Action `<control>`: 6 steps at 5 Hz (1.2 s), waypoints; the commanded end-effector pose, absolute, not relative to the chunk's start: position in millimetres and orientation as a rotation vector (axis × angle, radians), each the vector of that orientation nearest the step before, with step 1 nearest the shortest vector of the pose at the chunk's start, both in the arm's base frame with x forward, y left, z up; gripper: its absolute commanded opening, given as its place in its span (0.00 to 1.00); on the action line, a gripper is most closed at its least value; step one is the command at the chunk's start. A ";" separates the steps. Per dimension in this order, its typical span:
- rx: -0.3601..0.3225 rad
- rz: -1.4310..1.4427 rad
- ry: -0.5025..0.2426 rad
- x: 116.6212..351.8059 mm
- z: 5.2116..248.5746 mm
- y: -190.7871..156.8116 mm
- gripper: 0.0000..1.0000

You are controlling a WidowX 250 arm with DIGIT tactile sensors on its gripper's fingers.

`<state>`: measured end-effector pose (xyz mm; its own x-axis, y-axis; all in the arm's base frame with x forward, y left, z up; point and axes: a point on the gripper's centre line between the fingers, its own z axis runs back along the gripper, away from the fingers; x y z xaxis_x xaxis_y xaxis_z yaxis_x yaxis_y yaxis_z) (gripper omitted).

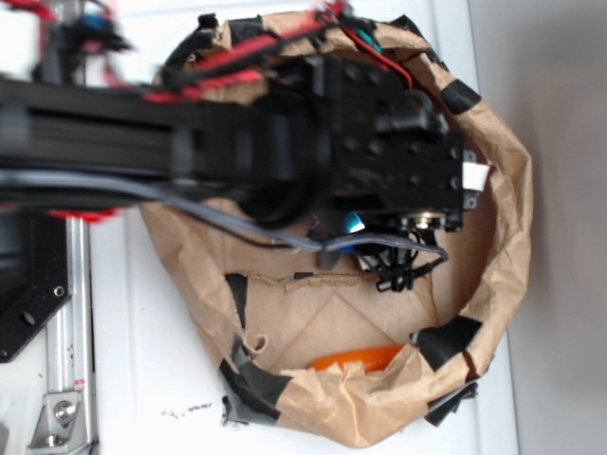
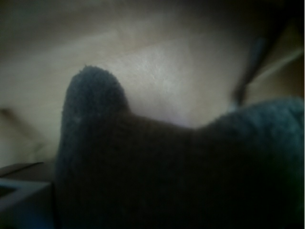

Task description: Grab the gray animal.

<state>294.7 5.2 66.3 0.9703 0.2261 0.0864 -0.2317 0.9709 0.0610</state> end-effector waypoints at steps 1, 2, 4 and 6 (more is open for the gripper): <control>0.143 0.185 -0.136 280.1 157.7 15.1 0.00; 0.146 0.201 -0.106 272.7 168.4 15.6 0.00; 0.174 0.239 -0.040 253.8 182.7 18.9 0.00; 0.147 0.197 0.003 244.2 180.9 8.5 0.00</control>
<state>242.6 11.7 170.3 0.9754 0.2167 -0.0393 -0.2085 0.9661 0.1522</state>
